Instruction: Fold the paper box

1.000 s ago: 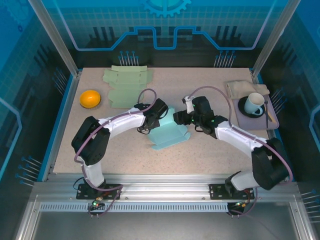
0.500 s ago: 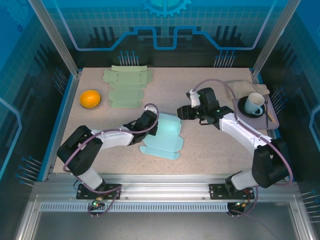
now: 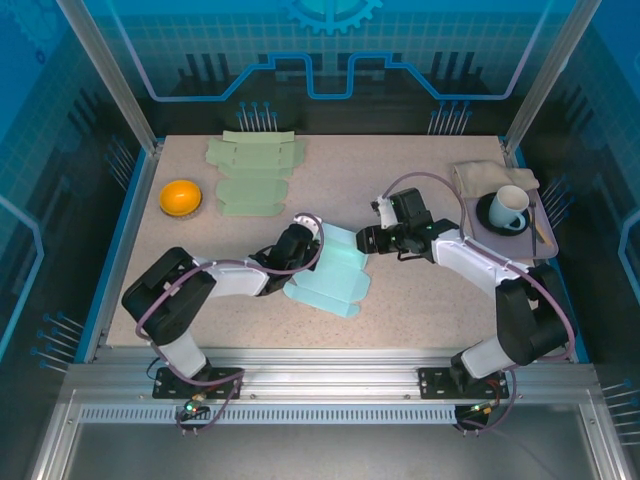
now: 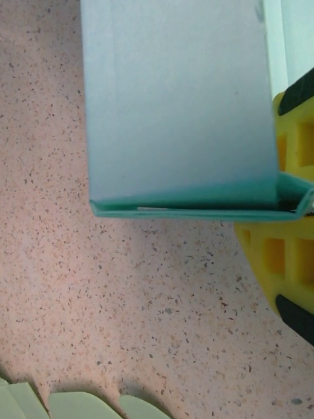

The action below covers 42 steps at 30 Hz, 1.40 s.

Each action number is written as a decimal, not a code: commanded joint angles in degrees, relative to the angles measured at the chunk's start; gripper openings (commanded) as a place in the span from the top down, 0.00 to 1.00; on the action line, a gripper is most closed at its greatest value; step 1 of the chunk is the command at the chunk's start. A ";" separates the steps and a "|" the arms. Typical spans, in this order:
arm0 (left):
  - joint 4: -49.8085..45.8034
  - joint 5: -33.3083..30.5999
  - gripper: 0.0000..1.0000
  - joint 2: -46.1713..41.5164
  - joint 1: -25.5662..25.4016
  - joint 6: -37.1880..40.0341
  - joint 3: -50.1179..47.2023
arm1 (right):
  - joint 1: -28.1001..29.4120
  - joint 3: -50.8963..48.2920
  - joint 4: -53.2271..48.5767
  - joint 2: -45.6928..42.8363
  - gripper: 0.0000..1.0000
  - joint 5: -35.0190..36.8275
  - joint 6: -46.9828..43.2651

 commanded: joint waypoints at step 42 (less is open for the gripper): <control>0.80 16.30 0.61 0.90 3.19 6.18 -1.67 | 1.84 -4.77 -0.25 -0.47 0.57 4.17 -3.29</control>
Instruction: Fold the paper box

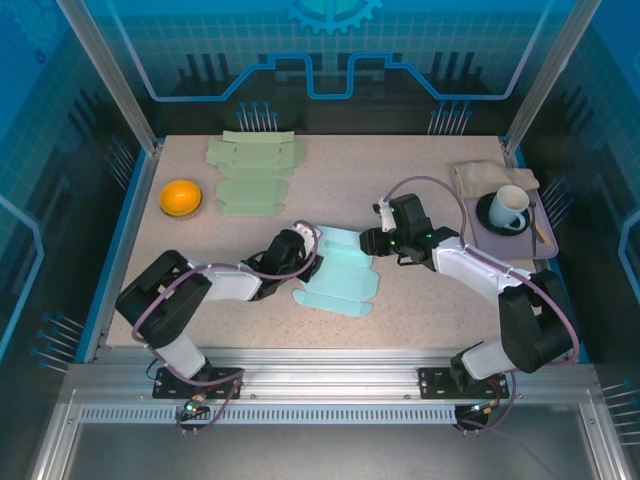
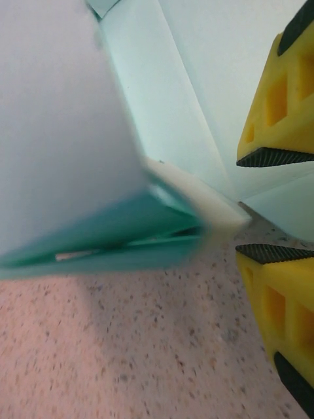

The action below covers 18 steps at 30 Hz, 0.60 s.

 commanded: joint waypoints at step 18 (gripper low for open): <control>-0.03 -18.34 0.96 11.19 0.80 -1.28 9.14 | -2.71 0.08 -6.88 5.38 0.60 -2.70 -4.52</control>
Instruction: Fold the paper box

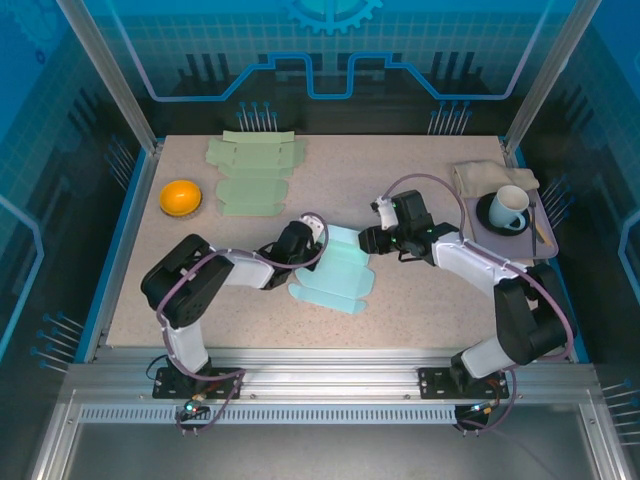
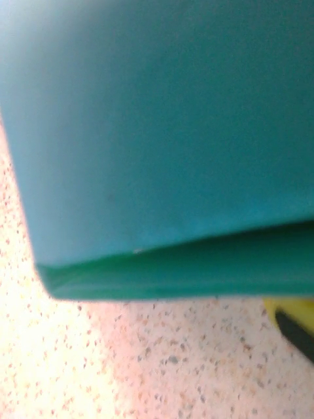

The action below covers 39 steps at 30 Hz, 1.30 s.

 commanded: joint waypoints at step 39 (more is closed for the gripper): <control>-10.80 1.00 0.52 -22.22 -0.61 -12.11 -11.81 | 0.09 1.37 -7.07 0.69 0.61 6.83 5.37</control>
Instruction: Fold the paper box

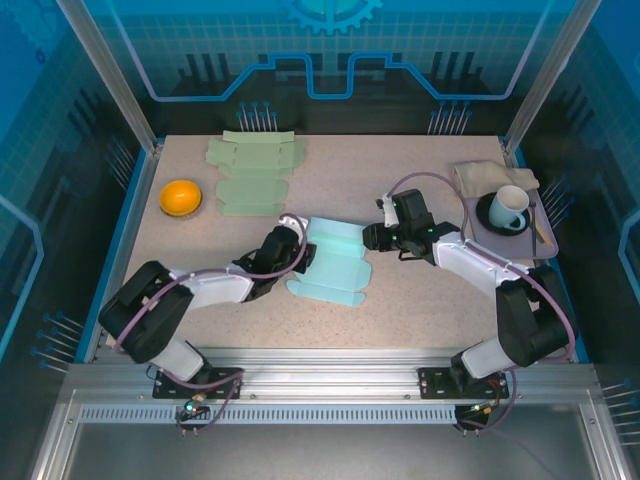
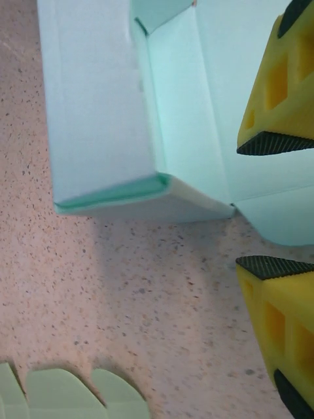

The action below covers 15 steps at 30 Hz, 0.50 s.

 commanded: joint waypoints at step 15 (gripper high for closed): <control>-18.56 15.22 0.43 -18.71 1.06 -32.96 -15.32 | 0.72 1.52 -6.09 2.44 0.61 2.99 0.10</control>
